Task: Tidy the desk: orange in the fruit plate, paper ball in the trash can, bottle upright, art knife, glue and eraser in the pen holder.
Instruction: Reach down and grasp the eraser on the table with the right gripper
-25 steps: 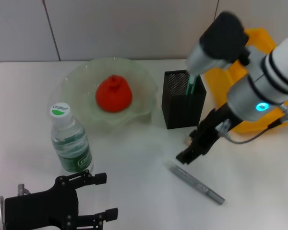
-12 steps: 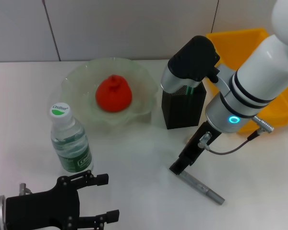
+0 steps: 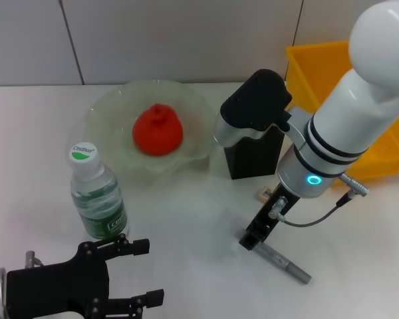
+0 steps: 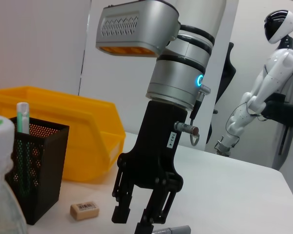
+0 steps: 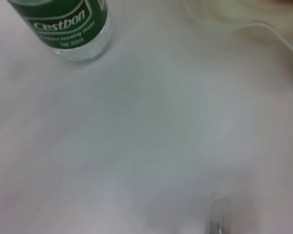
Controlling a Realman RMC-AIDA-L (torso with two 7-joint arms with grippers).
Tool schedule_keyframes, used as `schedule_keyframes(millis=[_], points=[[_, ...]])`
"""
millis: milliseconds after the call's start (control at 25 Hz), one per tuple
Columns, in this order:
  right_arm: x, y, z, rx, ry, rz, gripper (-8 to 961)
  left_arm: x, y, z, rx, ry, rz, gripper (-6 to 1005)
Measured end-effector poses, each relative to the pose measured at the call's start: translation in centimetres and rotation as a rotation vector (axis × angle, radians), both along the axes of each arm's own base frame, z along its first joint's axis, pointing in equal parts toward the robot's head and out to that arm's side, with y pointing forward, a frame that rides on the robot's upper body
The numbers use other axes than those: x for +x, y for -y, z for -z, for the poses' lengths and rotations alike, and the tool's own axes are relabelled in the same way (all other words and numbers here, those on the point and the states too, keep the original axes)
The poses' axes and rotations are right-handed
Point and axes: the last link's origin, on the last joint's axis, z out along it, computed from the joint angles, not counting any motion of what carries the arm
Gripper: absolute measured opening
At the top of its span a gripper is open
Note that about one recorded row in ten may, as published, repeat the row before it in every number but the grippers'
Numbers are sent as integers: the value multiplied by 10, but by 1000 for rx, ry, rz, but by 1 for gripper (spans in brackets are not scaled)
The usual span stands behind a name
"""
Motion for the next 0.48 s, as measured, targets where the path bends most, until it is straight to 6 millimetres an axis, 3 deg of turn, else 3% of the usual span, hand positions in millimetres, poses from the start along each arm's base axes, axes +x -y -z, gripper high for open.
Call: schedule_keyframes(millis=[120, 360, 480], points=[[1, 0, 0, 2, 1, 7, 682, 0, 0, 0, 1, 0, 3, 864], [2, 0, 1, -1, 12, 17, 488, 0, 0, 0, 1, 0, 3, 864], [2, -1, 1, 4, 14, 16, 493, 0, 0, 0, 0, 0, 2, 864]])
